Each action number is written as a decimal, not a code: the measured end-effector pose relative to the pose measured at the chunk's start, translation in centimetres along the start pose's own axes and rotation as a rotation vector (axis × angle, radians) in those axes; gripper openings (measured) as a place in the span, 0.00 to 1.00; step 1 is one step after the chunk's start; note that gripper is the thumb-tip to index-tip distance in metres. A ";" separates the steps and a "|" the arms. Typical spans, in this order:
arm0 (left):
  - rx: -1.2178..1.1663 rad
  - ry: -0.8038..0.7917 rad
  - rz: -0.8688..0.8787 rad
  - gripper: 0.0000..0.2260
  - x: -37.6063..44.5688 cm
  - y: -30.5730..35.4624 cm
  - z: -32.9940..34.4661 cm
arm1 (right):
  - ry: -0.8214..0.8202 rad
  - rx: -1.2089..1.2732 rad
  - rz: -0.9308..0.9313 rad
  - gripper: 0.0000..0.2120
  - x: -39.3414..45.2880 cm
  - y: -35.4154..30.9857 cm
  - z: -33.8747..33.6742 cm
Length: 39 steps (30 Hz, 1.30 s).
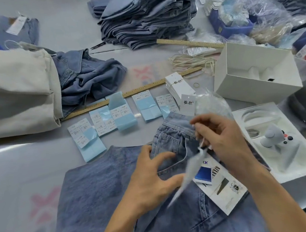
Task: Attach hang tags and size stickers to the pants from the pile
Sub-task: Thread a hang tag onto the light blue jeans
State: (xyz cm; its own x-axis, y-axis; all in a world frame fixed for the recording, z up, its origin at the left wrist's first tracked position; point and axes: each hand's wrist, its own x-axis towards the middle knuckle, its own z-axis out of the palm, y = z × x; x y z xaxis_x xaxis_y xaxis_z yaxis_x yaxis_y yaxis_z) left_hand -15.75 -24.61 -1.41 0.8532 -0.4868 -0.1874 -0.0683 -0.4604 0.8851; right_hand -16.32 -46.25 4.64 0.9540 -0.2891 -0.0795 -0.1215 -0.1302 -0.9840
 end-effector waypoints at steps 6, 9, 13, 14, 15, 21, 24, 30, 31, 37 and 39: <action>0.483 0.153 0.063 0.28 -0.8 1.6 2.7 | 0.012 -0.359 -0.208 0.10 -2.2 1.5 -1.5; 0.177 0.198 0.092 0.21 -0.9 1.6 2.6 | 0.015 -0.369 -0.247 0.11 -2.9 1.4 -3.2; -0.044 0.294 0.140 0.26 -0.4 1.7 1.1 | 0.101 -0.277 -0.081 0.15 -3.5 1.9 -6.5; -0.047 0.283 0.140 0.27 -0.2 1.8 0.8 | 0.104 -0.283 -0.064 0.17 -3.8 2.1 -7.0; -0.057 0.264 0.143 0.28 0.0 2.0 0.7 | 0.108 -0.298 -0.063 0.19 -4.3 2.3 -7.3; -0.053 0.247 0.234 0.28 0.4 2.1 1.3 | 0.171 -0.384 -0.166 0.20 -7.0 4.4 -7.3; -0.052 0.226 0.169 0.27 1.1 0.9 1.3 | 0.218 -0.453 -0.184 0.18 -7.6 5.5 -6.8; 0.021 0.180 0.097 0.26 2.1 -0.6 1.6 | 0.115 -0.854 -0.282 0.13 -7.0 6.7 -4.7; 0.009 0.185 0.118 0.27 2.1 -0.4 1.6 | 0.122 -0.910 -0.292 0.12 -6.7 6.8 -4.2; -0.050 0.232 0.224 0.25 2.1 0.5 1.3 | 0.130 -0.911 -0.282 0.09 -5.5 6.8 -3.7; -0.070 0.228 0.206 0.24 2.0 0.3 1.4 | 0.112 -0.871 -0.279 0.08 -5.4 6.5 -3.6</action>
State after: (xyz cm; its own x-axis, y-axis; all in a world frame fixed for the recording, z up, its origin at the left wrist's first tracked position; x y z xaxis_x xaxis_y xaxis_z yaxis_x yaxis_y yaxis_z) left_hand -14.73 -26.76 -2.09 0.9197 -0.3817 0.0921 -0.2227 -0.3138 0.9230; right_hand -23.21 -48.97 -0.76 0.9530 -0.2242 0.2038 -0.0975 -0.8639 -0.4942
